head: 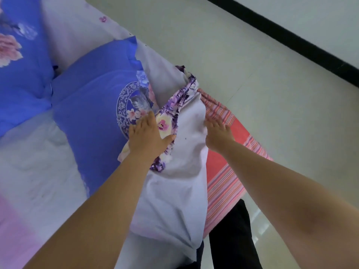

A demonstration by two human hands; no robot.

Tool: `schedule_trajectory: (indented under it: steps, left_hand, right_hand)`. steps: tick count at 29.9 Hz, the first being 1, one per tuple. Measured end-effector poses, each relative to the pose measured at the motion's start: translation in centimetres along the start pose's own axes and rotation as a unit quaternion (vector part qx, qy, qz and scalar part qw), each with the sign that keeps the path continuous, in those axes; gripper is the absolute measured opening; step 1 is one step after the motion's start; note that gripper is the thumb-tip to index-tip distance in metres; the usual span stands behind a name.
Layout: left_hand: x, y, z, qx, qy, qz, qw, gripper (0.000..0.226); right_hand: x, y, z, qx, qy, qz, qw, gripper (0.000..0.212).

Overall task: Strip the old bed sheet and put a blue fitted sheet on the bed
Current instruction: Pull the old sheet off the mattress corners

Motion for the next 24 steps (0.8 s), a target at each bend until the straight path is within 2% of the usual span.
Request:
schedule_trajectory:
  steps: [4, 6, 9, 11, 14, 16, 18, 19, 20, 21, 22, 23, 24]
  left_hand:
    - [4.2, -4.1, -0.5, 0.009, 0.022, -0.013, 1.000, 0.103]
    - [6.6, -4.9, -1.5, -0.017, 0.053, 0.022, 0.998, 0.094]
    - [9.4, -5.4, -2.8, -0.158, 0.069, 0.106, 0.979, 0.048]
    - [10.6, -7.8, -1.3, -0.257, 0.032, 0.086, 0.962, 0.027]
    - [11.2, -12.5, 5.1, -0.354, -0.062, -0.005, 0.933, 0.029]
    - [10.7, -12.6, 10.6, -0.405, -0.166, -0.038, 0.898, 0.031]
    - [8.5, -8.5, 15.4, -0.399, -0.323, -0.008, 0.858, 0.027]
    - [7.0, -4.9, 16.5, -0.392, -0.402, 0.040, 0.827, 0.026]
    - [5.7, -1.2, 16.8, -0.381, -0.446, 0.101, 0.804, 0.027]
    - [5.3, 2.5, 15.6, -0.370, -0.426, 0.168, 0.808, 0.032]
    - [5.8, 5.7, 12.9, -0.353, -0.332, 0.226, 0.845, 0.039]
    - [6.5, 7.6, 8.7, -0.312, -0.182, 0.258, 0.896, 0.049]
    - [6.6, 7.9, 4.7, -0.254, -0.035, 0.249, 0.934, 0.060]
  right_hand:
    - [4.1, 0.3, 1.6, -0.077, 0.028, 0.064, 0.995, 0.068]
    - [5.9, 0.1, 1.7, -0.074, 0.054, 0.089, 0.992, 0.069]
    - [7.6, -0.1, 1.6, -0.013, 0.098, 0.107, 0.989, 0.081]
    - [8.3, -0.2, 1.5, 0.022, 0.101, 0.100, 0.990, 0.085]
    - [9.4, -0.8, 0.8, 0.038, 0.119, 0.087, 0.988, 0.086]
    - [10.2, -1.4, 0.5, 0.037, 0.145, 0.070, 0.986, 0.091]
    - [10.8, -1.8, -0.1, 0.027, 0.179, 0.060, 0.982, 0.091]
    - [11.2, -2.0, -0.3, 0.031, 0.186, 0.055, 0.981, 0.092]
    - [11.7, -2.2, -0.5, 0.043, 0.187, 0.047, 0.980, 0.093]
    - [11.9, -2.3, -0.5, 0.055, 0.188, 0.037, 0.980, 0.093]
    - [11.9, -2.0, -0.5, 0.057, 0.197, 0.030, 0.978, 0.092]
    - [11.8, -1.8, -0.6, 0.048, 0.208, 0.023, 0.977, 0.090]
    - [11.5, -1.7, -0.3, 0.033, 0.217, 0.009, 0.976, 0.088]
Point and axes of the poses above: each hand's wrist, its own x-axis towards the middle knuckle, its own z-axis out of the back of the hand, y = z × x, the point moved 10 cm from there along x, towards the middle knuckle, and after that the axes turned 3 degrees about x, right-handed, at the moved point
